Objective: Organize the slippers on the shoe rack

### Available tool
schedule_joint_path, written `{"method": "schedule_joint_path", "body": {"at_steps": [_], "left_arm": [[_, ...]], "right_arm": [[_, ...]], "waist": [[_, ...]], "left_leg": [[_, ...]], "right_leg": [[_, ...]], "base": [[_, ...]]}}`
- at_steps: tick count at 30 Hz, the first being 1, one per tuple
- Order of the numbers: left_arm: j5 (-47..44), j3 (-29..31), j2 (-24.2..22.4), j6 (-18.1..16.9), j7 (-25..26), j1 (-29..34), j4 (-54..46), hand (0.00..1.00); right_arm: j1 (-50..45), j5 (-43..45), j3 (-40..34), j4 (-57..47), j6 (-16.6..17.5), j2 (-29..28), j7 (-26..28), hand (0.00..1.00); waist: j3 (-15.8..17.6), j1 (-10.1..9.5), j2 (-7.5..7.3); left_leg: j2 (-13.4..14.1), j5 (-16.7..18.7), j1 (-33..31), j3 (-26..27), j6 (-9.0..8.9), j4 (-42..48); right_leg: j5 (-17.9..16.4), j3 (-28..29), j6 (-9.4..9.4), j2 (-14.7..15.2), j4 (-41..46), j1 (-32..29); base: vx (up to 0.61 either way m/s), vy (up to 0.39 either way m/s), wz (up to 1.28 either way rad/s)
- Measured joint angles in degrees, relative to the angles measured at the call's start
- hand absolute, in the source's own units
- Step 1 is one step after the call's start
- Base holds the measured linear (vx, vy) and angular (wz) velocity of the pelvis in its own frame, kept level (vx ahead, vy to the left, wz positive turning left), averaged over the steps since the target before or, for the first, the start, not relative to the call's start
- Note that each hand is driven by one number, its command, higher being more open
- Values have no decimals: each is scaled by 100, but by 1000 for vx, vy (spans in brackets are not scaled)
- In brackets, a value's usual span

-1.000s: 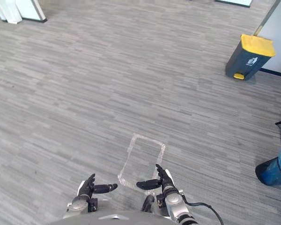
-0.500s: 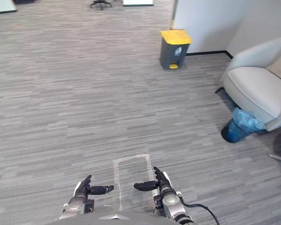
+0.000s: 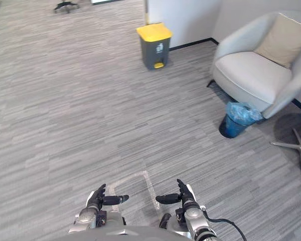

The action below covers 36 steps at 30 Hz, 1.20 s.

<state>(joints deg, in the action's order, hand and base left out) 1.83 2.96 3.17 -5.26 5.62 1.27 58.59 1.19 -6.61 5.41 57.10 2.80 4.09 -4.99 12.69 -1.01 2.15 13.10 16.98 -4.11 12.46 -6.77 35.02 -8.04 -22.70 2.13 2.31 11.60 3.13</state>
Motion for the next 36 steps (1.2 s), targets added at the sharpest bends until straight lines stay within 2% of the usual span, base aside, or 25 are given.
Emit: {"method": "schedule_joint_path", "body": {"at_steps": [1,2,3,4,5,8,12,13,14,15,16,17,18,19,20,21,24,25,26,27,29,30,31,33,36], "left_arm": [[-4,28,6,-30,14,-26,-10,100],[-10,28,23,-35,15,-46,-44,100],[-9,21,26,-39,20,-40,-50,100],[-10,10,18,-38,25,-25,-40,100],[-10,-35,61,-31,21,-55,-2,100],[-8,-59,150,30,14,-69,40,100],[0,-97,208,42,12,-81,131,100],[-1,-127,207,46,15,-84,138,100],[1,-177,213,46,12,-85,137,100],[-1,-179,209,51,15,-78,138,100],[1,-192,209,52,16,-62,139,100],[-2,-200,200,70,13,-58,154,100],[-5,-199,190,86,16,-44,167,100],[-3,-198,197,84,18,-41,173,100],[3,-200,206,80,14,-45,183,100],[1,-196,145,83,-8,-54,227,100],[6,-197,77,85,-71,-33,233,100],[6,-197,72,87,-83,-29,234,100],[6,-197,72,86,-92,-30,230,100],[4,-172,74,85,-106,-34,219,100],[-6,-85,53,86,-104,-41,127,100],[-19,67,-7,79,-98,-51,101,100],[-60,103,-61,77,-75,-38,102,100],[-141,84,-83,84,-85,-26,113,100],[-264,96,-79,86,-85,-35,96,100]], "right_arm": [[3,0,-87,8,-14,-3,-33,100],[4,-2,-91,32,-21,2,-53,100],[3,-2,-90,34,-21,6,-56,100],[0,-2,-87,52,-22,29,-60,100],[2,-2,-88,64,-23,-4,-60,100],[-41,-7,-103,95,-23,-98,-30,100],[15,-8,-100,119,-17,-162,-23,100],[25,-8,-93,128,-16,-169,-23,100],[43,-9,-76,129,-14,-174,-22,100],[72,-9,-69,138,-15,-183,-19,100],[99,-9,-78,125,-23,-184,-10,100],[107,-11,-83,129,-20,-174,-13,100],[96,-16,-81,169,-9,-167,-20,100],[98,-23,-80,204,-12,-170,-10,100],[104,-29,-83,214,-11,-168,-10,100],[108,-34,-178,238,-5,-102,-27,100],[16,-25,-222,290,-25,63,-46,100],[11,-11,-227,353,-29,84,-72,100],[9,-8,-229,363,-29,86,-77,100],[-3,-6,-227,385,-28,95,-75,100],[-11,-7,-201,383,-20,111,-52,100],[-9,-6,-201,381,-20,129,-47,100],[-19,-3,-204,385,-22,158,-55,100],[-22,15,-283,380,-25,222,-83,100],[-39,21,-436,369,-29,198,-153,100]], "waist": [[33,-15,-36],[59,-49,-46],[60,-60,-47],[53,-67,-34],[43,-54,-162],[-22,-41,-308],[-12,-30,-285],[-15,-28,-283],[-9,-34,-263],[-2,-39,-241],[-6,-9,-235],[-9,24,-229],[-17,26,-197],[-35,4,-204],[-59,-6,-243],[-66,20,-178],[-120,11,-66],[-127,13,-42],[-127,6,-42],[-124,-11,-53],[-87,-84,-21],[-38,-175,22],[-50,-224,128],[-42,-205,235],[-24,-214,220]], "left_leg": [[-406,-24,-143,-879,12,-1026],[-725,-290,-164,-1598,36,-1461],[-790,-428,-121,-1724,25,-1530],[-872,-777,36,-1735,252,-1610],[-957,-774,121,-1573,249,-1573],[-1101,-684,316,-1115,393,-1635],[-1146,-590,717,-604,537,-1834],[-1123,-575,789,-483,563,-1909],[-1079,-566,878,-323,579,-2014],[-1031,-570,958,-89,587,-2130],[-1016,-580,1010,103,605,-2214],[-1006,-582,1039,140,606,-2258],[-946,-583,1138,306,603,-2333],[-900,-604,1182,388,565,-2372],[-868,-632,1210,421,517,-2424],[-780,-736,1253,426,359,-2587],[-571,-845,1290,438,207,-2702],[-480,-888,1290,442,147,-2699],[-457,-891,1279,442,142,-2671],[-373,-887,1133,443,136,-2284],[-222,-798,880,448,70,-1488],[-97,-653,710,407,102,-984],[-106,-386,624,47,139,-784],[-263,-266,543,-425,157,-1018],[-568,-365,452,-1111,190,-1660]], "right_leg": [[5,410,-36,10,11,-10],[-36,780,-162,70,111,-11],[-45,889,-182,82,159,-13],[-89,1136,-300,59,219,-17],[-98,1308,-375,153,228,-25],[-39,1695,-503,333,121,-19],[-58,2136,-615,409,257,-57],[-44,2098,-654,415,350,-132],[-33,1901,-672,452,497,-251],[-44,1371,-655,557,631,-403],[-135,660,-505,780,796,-456],[-152,286,-475,932,874,-440],[-150,-506,-470,1217,934,-354],[-77,-751,-520,1251,897,-320],[-35,-770,-561,1198,867,-333],[10,-711,-503,969,694,-333],[238,-659,-417,577,118,-145],[459,-603,-375,356,-330,10],[525,-572,-365,299,-461,48],[763,-445,-307,125,-920,212],[858,-192,-239,51,-1093,284],[871,12,-195,8,-1112,326],[869,238,-164,-78,-1115,322],[848,497,-160,-141,-1101,300],[852,835,-174,-168,-1067,272]], "base": [[274,221,-159],[228,236,-148],[171,236,-123],[165,204,-87],[221,258,-83],[175,241,-63],[69,143,-69],[13,49,-75],[-4,9,-84],[-23,-17,-89],[-21,-29,-67],[2,-36,-59],[28,-34,-54],[74,-124,-60],[96,-183,-47],[111,-222,-35],[62,-153,-25],[23,-92,-25],[-2,-152,-44],[-27,-139,-49],[-26,-112,-69],[-25,0,-94],[-31,27,-92],[-68,77,-79],[-51,125,-70]]}}
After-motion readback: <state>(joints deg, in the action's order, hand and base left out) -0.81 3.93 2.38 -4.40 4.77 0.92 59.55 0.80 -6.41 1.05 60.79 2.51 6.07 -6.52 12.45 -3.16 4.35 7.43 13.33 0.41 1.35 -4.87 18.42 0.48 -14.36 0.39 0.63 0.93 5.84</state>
